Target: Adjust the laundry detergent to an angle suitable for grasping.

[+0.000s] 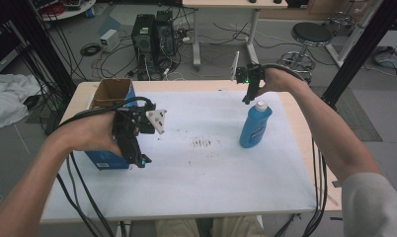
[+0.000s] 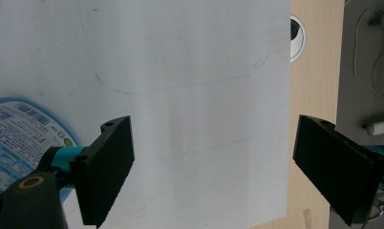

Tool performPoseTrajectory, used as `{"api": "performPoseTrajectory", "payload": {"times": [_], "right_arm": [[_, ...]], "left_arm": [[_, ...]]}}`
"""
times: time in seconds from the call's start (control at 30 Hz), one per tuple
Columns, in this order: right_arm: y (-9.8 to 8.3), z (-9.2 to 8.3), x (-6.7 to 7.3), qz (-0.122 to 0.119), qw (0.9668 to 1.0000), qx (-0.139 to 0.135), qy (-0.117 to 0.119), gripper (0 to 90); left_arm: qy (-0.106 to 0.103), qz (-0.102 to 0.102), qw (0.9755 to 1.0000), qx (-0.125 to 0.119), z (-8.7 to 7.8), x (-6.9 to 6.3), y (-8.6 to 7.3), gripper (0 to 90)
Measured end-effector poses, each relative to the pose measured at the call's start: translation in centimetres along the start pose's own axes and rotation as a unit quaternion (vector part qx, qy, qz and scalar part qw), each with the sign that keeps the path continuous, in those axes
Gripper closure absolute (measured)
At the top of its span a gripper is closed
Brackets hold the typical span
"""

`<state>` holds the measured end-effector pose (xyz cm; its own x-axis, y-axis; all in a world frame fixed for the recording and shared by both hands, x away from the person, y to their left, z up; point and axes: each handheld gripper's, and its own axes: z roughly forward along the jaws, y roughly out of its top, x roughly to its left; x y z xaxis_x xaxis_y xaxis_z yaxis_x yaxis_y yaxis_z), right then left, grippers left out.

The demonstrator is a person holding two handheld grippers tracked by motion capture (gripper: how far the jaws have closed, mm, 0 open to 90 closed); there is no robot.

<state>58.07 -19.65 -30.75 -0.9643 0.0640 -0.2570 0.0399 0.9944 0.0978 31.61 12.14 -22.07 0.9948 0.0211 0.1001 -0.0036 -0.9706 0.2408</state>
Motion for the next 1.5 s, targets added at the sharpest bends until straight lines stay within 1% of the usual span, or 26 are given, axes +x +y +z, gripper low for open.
{"api": "performPoseTrajectory", "payload": {"times": [0.27,0.33,0.5,0.6,0.7,0.8,0.87,0.9,0.93,1.07,1.13,1.27,1.33,1.43,1.5], "right_arm": [[0.1,-0.1,-0.1,0.006,1.0,-0.003,0.002,13.2],[0.1,-0.1,0.0,0.005,1.0,-0.001,0.003,13.2],[0.2,-0.3,0.2,0.0,1.0,0.004,0.003,13.1],[0.2,-0.5,0.2,0.005,1.0,0.001,0.001,13.2],[0.2,-0.6,0.3,0.005,1.0,0.001,0.0,13.2],[0.3,-0.6,0.3,0.005,1.0,-0.002,-0.001,13.1],[0.3,-0.6,0.3,0.007,1.0,0.001,-0.001,13.2],[0.4,-0.5,0.4,0.004,1.0,0.002,-0.001,13.2],[0.4,-0.6,0.4,0.004,1.0,0.003,-0.001,13.2],[0.5,-0.8,0.6,0.0,1.0,0.002,-0.004,13.2],[0.5,-1.0,0.8,0.0,1.0,0.004,-0.006,13.2],[0.4,-1.3,0.8,0.003,1.0,0.005,-0.008,13.1],[0.4,-1.5,0.8,0.003,0.9999,0.004,-0.009,13.2],[0.2,-1.7,0.8,0.009,0.9999,0.003,-0.01,13.2],[0.0,-1.9,0.8,0.009,0.9999,0.004,-0.011,13.2]], "left_arm": [[0.003,-0.003,1.0,-0.003,-0.1,-0.1,-0.4,14.4],[0.003,-0.007,1.0,-0.003,-0.1,-0.1,-0.4,14.4],[0.006,-0.012,0.9999,-0.005,-0.2,-0.4,-0.1,14.4],[0.008,-0.008,0.9999,-0.005,-0.4,-0.8,0.1,14.4],[0.012,-0.012,0.9998,-0.006,-0.6,-1.0,0.3,14.4],[0.015,-0.017,0.9996,-0.014,-0.5,-0.9,0.5,14.4],[0.015,-0.022,0.9995,-0.018,-0.3,-0.8,0.7,14.4],[0.016,-0.025,0.9994,-0.021,-0.1,-0.8,0.8,14.4],[0.015,-0.025,0.9993,-0.022,0.0,-0.7,0.9,14.4],[0.018,-0.035,0.9985,-0.039,0.7,-0.6,1.3,14.4],[0.02,-0.041,0.9976,-0.052,1.2,-0.6,1.6,14.4],[0.019,-0.054,0.996,-0.068,2.1,-0.5,2.2,14.4],[0.018,-0.055,0.9957,-0.073,2.6,-0.3,2.5,14.4],[0.021,-0.068,0.9943,-0.079,3.3,-0.1,3.0,14.4],[0.027,-0.078,0.993,-0.084,3.8,0.1,3.4,14.4]]}}
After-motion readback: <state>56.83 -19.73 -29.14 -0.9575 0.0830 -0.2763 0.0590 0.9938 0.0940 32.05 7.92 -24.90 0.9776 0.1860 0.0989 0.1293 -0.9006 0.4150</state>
